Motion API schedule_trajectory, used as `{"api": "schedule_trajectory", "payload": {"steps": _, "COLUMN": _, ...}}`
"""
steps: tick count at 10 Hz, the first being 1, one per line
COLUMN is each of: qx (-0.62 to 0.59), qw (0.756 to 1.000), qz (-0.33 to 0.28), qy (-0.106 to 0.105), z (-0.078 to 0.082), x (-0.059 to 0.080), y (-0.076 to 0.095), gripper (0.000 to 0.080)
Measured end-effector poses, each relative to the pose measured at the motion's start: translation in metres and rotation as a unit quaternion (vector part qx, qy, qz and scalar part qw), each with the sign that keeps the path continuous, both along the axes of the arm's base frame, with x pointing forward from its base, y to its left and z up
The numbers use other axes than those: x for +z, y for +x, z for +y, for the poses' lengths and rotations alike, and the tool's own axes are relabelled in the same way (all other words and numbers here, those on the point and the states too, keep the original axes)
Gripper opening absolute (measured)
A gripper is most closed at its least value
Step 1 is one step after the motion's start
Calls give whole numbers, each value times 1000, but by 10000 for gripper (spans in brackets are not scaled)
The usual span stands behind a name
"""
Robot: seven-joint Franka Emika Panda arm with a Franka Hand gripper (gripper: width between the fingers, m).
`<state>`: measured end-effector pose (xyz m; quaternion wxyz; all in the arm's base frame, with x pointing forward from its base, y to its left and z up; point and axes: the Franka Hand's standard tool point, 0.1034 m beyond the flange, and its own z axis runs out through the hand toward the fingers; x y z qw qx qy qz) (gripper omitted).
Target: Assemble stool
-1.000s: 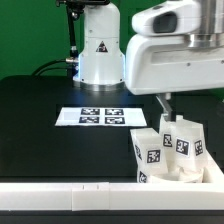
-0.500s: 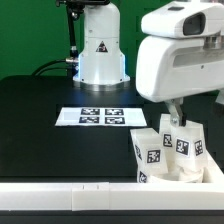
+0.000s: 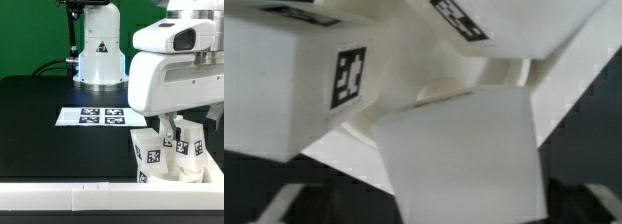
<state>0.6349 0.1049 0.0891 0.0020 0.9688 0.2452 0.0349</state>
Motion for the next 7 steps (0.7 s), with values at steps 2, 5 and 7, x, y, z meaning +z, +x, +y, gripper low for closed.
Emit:
{"api": "schedule_trajectory", "payload": {"steps": 2, "qx": -11, "qw": 1000, "qz": -1, "qy": 1, "z": 0, "x": 0, "y": 1, "gripper": 392}}
{"api": "schedule_trajectory", "payload": {"steps": 5, "qx": -153, "qw": 988, "qz": 2, "qy": 14, "z": 0, "x": 0, "y": 1, "gripper": 333}}
{"api": "schedule_trajectory", "payload": {"steps": 7, "qx": -347, "qw": 937, "qz": 1, "qy": 43, "z": -1, "x": 0, "y": 4, "gripper": 333}}
